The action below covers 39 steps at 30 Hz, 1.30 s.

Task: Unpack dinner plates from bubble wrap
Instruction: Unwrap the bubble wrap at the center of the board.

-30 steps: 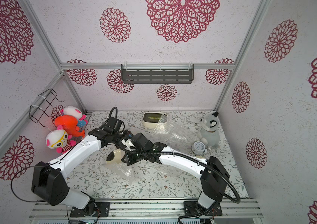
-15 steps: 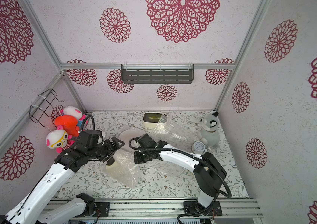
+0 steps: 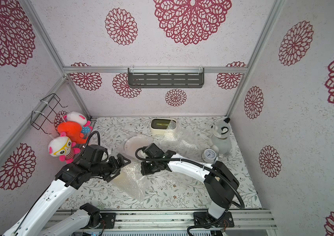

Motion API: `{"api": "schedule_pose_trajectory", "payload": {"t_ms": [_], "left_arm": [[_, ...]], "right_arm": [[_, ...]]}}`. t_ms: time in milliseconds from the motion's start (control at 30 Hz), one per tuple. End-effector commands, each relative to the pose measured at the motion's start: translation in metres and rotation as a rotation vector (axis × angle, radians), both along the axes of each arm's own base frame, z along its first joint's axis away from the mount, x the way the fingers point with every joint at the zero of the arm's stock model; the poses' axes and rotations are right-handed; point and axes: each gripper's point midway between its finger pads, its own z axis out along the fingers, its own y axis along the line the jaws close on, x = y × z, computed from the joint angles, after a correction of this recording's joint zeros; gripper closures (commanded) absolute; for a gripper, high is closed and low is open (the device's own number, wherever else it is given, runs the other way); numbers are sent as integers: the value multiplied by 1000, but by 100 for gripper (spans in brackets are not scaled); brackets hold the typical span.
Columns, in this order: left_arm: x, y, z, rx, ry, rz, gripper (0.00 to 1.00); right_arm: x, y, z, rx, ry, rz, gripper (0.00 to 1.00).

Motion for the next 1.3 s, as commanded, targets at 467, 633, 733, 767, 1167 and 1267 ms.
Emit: {"api": "schedule_pose_trajectory", "payload": {"t_ms": [467,633,733,767,1167,1267], "left_arm": [[-23,5,-38,36,155,68,22],[-24,7,-47,49,167,76,35],[-23,8,-51,57,168,83,43],[-23,8,-52,58,168,84,48],[-18,8,-58,77,168,85,99],[-18,9,-59,85,169,83,100]], "right_arm": [[-14,31,72,260,-111,98,98],[-18,33,73,264,-109,114,98],[-20,35,74,267,-109,122,98],[-21,34,74,266,-109,123,98],[-24,34,71,249,-102,142,98],[-21,31,67,225,-99,126,99]]}}
